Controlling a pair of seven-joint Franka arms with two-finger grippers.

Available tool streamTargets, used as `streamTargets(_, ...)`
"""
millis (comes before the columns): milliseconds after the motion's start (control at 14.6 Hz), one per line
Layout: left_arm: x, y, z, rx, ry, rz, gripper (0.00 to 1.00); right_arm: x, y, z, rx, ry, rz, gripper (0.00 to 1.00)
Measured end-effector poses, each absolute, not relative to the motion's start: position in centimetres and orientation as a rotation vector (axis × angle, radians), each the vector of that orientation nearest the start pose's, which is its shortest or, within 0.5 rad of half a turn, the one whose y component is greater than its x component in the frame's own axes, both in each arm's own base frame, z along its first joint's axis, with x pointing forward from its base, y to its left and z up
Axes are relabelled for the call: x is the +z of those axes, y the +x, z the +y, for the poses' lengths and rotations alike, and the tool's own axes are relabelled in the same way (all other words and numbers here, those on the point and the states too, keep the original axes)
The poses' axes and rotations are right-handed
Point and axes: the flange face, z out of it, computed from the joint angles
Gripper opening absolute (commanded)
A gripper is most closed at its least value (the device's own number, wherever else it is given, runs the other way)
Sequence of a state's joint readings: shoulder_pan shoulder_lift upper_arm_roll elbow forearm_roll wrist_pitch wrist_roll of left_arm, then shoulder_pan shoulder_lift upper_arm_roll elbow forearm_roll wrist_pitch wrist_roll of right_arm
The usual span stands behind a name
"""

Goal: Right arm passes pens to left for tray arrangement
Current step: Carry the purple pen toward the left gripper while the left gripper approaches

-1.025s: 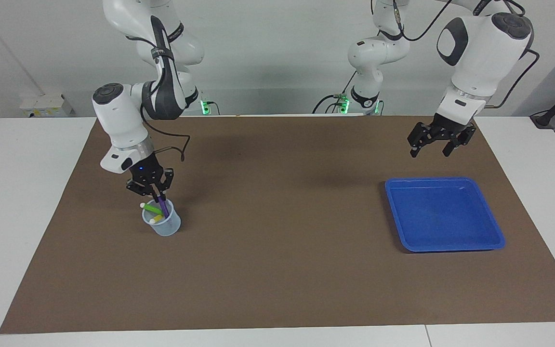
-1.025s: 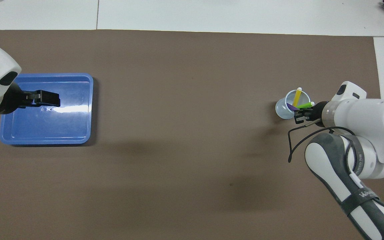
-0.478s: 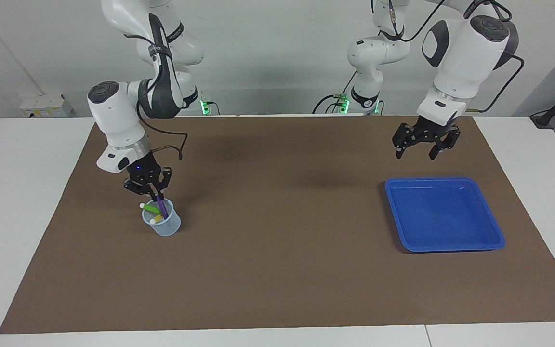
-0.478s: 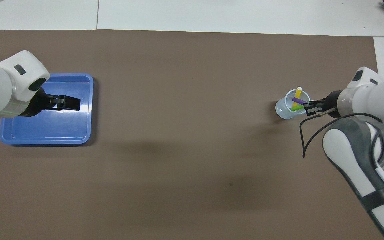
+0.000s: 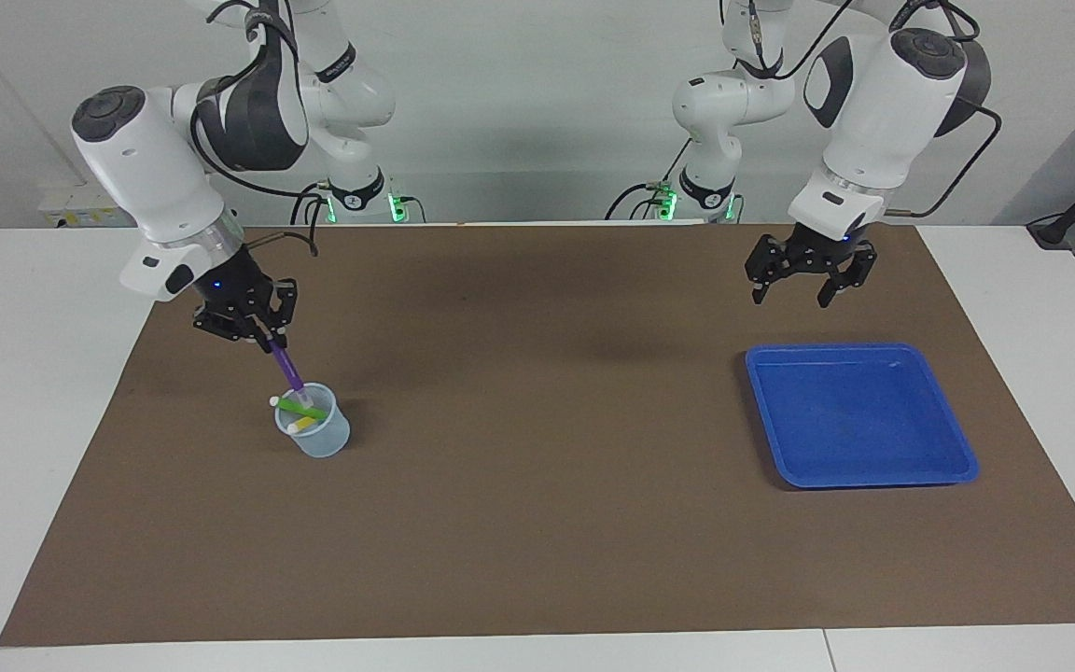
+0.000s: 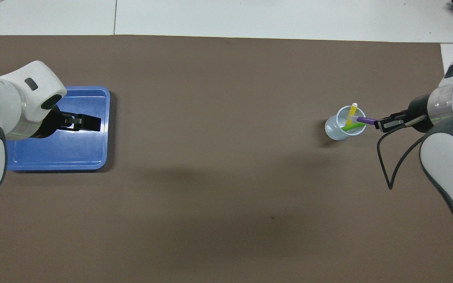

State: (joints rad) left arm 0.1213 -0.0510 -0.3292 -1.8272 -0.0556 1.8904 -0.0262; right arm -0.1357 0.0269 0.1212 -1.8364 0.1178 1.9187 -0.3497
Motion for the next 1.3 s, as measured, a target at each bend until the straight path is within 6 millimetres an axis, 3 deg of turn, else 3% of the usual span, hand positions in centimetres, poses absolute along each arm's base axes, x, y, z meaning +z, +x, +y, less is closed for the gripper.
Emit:
streamTargets(205, 55.7, 53.7, -15.6, -0.169, -3.163, 0.403, 1.0, 52.9, 57.4, -0.2, -0.07, -3.001, -0.422, 0.0)
streamTargets(342, 56.2, 53.5, -16.4, -0.195, -3.16, 0.429, 1.0, 54.0, 57.4, -0.2, -0.075, -3.004, -0.394, 0.0)
streamTargets(478, 56.9, 53.9, -15.6, -0.23, -3.163, 0.404, 1.0, 55.1, 57.3, 0.0, -0.059, -3.009, -0.334, 0.0)
streamTargets(615, 57.0, 54.5, -13.5, -0.239, -3.168, 0.343, 1.0, 56.2, 57.1, 0.9, -0.03, -3.012, -0.25, 0.0)
streamTargets(752, 56.6, 54.8, -12.3, -0.23, -3.192, 0.277, 0.97, 57.1, 56.9, 2.9, -0.012, -3.001, -0.17, 0.0)
streamTargets(1093, 56.0, 54.1, -14.7, -0.1, -3.374, -0.311, 0.99, 58.4, 55.9, 10.0, 0.08, -2.81, 0.276, 0.0)
streamTargets(1298, 56.2, 53.6, -16.7, 0.071, -3.434, -0.808, 0.95, 59.2, 55.7, 13.1, 0.117, -2.679, 0.515, 0.0)
